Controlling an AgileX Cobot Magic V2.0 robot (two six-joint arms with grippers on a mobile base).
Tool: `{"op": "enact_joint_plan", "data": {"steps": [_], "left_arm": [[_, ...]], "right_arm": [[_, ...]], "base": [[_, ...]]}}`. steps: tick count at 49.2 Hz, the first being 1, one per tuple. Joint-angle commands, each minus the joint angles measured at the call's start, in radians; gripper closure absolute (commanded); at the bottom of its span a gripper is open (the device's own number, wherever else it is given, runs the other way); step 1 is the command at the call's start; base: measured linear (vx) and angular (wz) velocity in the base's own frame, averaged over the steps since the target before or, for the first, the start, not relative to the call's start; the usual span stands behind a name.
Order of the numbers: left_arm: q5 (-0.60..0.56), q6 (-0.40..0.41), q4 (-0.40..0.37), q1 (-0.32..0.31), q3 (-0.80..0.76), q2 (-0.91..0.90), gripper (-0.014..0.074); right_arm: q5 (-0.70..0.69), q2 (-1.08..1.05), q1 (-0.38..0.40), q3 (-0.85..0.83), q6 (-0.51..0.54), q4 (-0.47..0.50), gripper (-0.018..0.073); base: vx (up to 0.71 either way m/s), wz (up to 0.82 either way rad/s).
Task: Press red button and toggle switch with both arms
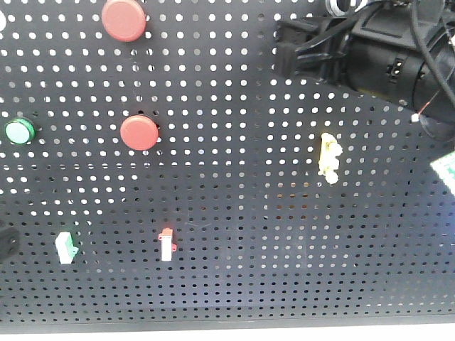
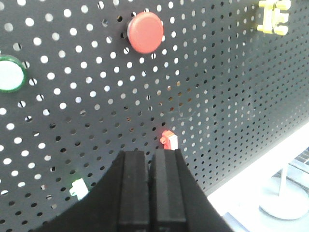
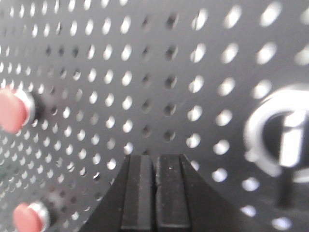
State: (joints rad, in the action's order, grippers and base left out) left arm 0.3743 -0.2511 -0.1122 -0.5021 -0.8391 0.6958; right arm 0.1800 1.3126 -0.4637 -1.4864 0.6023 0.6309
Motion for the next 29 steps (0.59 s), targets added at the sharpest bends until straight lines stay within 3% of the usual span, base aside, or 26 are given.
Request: {"op": "enact_joint_plan", "data": {"steps": [1, 14, 29], "left_arm": [[-0.076, 0.008, -0.013, 0.002, -0.025, -0.007, 0.0594], [-0.07, 0.008, -0.013, 0.002, -0.025, -0.007, 0.0594], [-0.042, 0.008, -0.008, 0.002, -0.025, -0.007, 0.0594]], "right_arm": [[-0.068, -0.024, 0.053, -0.035, -0.04, 0.009, 0.0562], [-0.015, -0.057, 0.177, -0.035, -0.053, 0.008, 0.0562], [0.146, -0.111, 0.179, 0.004, -0.057, -0.072, 0.0562]], "base": [[0.0, 0.0], [0.0, 0.0], [0.0, 0.0]]}}
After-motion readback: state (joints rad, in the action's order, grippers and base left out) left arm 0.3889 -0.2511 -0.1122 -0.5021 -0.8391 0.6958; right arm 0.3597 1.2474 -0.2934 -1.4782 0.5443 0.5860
